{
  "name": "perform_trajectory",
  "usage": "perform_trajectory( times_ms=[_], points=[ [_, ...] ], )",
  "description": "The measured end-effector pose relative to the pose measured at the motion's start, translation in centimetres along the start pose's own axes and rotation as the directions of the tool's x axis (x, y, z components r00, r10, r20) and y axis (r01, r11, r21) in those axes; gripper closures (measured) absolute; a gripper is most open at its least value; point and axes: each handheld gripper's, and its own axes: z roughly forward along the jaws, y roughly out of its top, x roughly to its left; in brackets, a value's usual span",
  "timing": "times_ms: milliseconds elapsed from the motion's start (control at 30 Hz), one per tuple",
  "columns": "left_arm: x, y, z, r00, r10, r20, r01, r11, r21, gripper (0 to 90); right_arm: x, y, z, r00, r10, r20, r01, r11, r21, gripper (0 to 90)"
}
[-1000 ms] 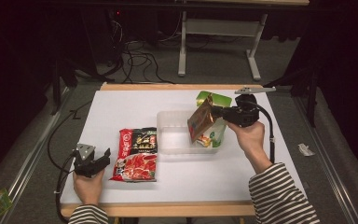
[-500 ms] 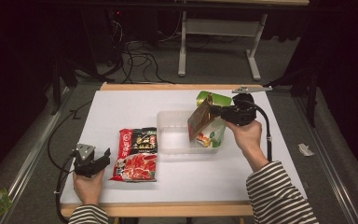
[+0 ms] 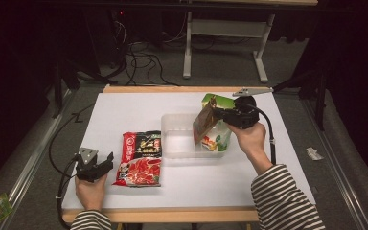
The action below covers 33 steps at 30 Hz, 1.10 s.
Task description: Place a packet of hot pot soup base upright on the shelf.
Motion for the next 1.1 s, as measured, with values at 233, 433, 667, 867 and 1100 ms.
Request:
perform_trajectory(
  times_ms=[233,433,667,867,1100],
  points=[
    [0.0,0.0,0.0,1.0000,0.000,0.000,0.000,1.0000,0.001,36.7,-0.1,0.0,0.4,1.0000,0.001,0.002,-0.001,1.000,0.008,90.0],
    [0.0,0.0,0.0,1.0000,0.000,-0.003,0.000,1.0000,0.001,36.7,-0.1,0.0,0.7,1.0000,-0.005,0.000,0.005,1.000,0.017,90.0],
    [0.0,0.0,0.0,1.0000,0.001,-0.003,-0.001,1.0000,0.003,36.7,0.3,0.1,1.1,0.9998,-0.017,-0.005,0.017,0.999,0.029,90.0],
    [0.0,0.0,0.0,1.0000,0.001,-0.003,-0.001,1.0000,0.003,36.7,0.5,0.1,1.6,0.9995,-0.031,-0.006,0.031,0.999,0.041,90.0],
    [0.0,0.0,0.0,1.0000,0.000,-0.001,0.000,1.0000,0.004,36.7,0.7,0.2,2.3,0.9992,-0.039,-0.009,0.040,0.997,0.061,90.0]
  ],
)
